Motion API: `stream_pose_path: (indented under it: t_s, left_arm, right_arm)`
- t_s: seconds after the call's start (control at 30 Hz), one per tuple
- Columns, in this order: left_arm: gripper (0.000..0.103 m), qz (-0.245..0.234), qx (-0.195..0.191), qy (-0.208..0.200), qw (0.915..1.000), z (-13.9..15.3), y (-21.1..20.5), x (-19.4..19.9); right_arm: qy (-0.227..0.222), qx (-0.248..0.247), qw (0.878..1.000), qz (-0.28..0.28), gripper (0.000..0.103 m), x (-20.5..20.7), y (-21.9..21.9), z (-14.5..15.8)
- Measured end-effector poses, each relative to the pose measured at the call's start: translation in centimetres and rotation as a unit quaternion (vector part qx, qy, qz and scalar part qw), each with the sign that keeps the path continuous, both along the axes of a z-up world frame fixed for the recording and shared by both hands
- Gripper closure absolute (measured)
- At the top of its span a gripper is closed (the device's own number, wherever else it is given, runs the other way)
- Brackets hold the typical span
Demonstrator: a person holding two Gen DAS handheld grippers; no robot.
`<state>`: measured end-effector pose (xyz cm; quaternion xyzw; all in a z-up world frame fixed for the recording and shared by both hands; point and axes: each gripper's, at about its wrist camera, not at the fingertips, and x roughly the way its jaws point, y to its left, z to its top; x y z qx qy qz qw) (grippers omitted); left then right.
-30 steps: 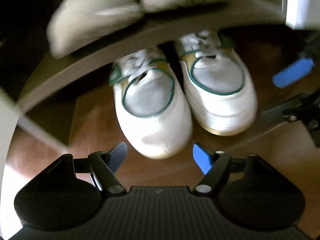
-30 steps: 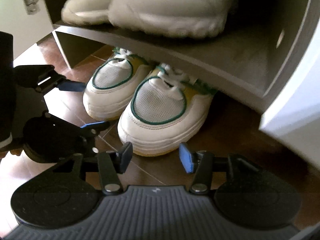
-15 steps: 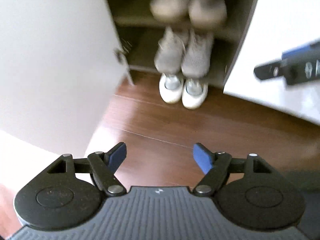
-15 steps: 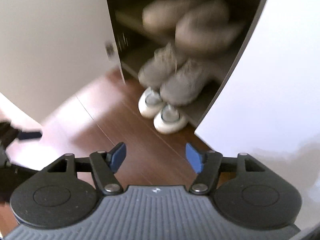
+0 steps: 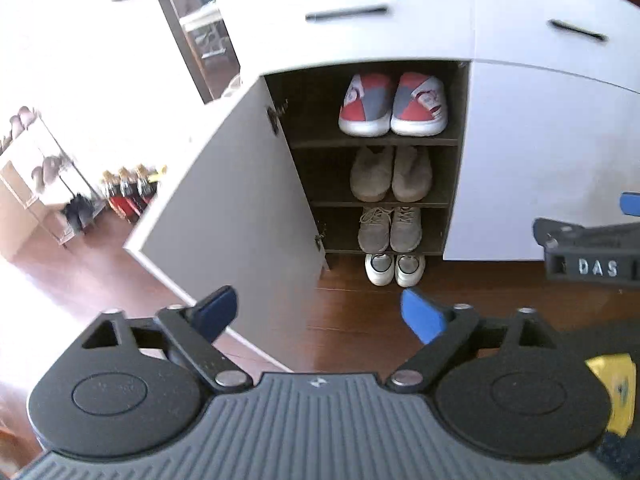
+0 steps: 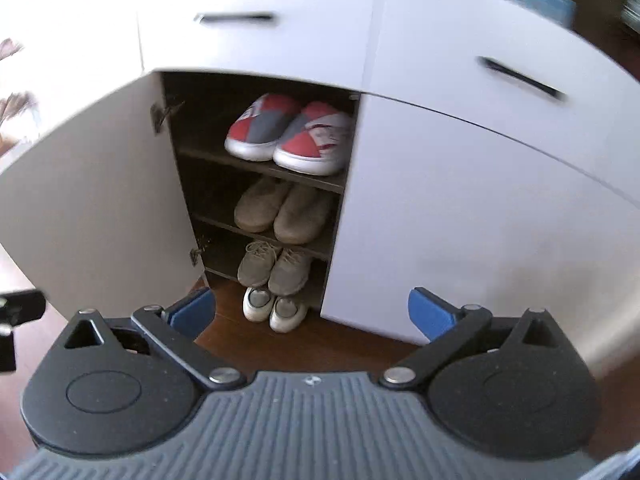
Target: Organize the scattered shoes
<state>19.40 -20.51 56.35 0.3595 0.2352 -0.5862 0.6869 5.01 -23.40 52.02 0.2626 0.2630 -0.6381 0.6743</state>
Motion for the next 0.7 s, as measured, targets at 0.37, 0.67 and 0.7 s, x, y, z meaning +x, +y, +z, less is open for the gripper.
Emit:
stream_pose_path:
  t_s: [0.37,0.67,0.7]
  left_arm:
    - [0.005,0.092,-0.02,0.011,0.9955,8.9,7.5,1.2]
    - [0.005,0.071,0.007,0.041,0.9966,8.7,9.1,0.2]
    - [0.005,0.068,0.012,0.048,0.9965,8.6,9.1,0.1]
  right_arm:
    - [-0.05,-0.066,0.996,-0.019,0.001,1.5,7.0,10.4]
    - [-0.031,-0.052,0.998,-0.014,0.001,0.3,10.6,12.2]
    - [-0.029,-0.051,0.998,-0.015,0.001,0.2,10.8,12.3]
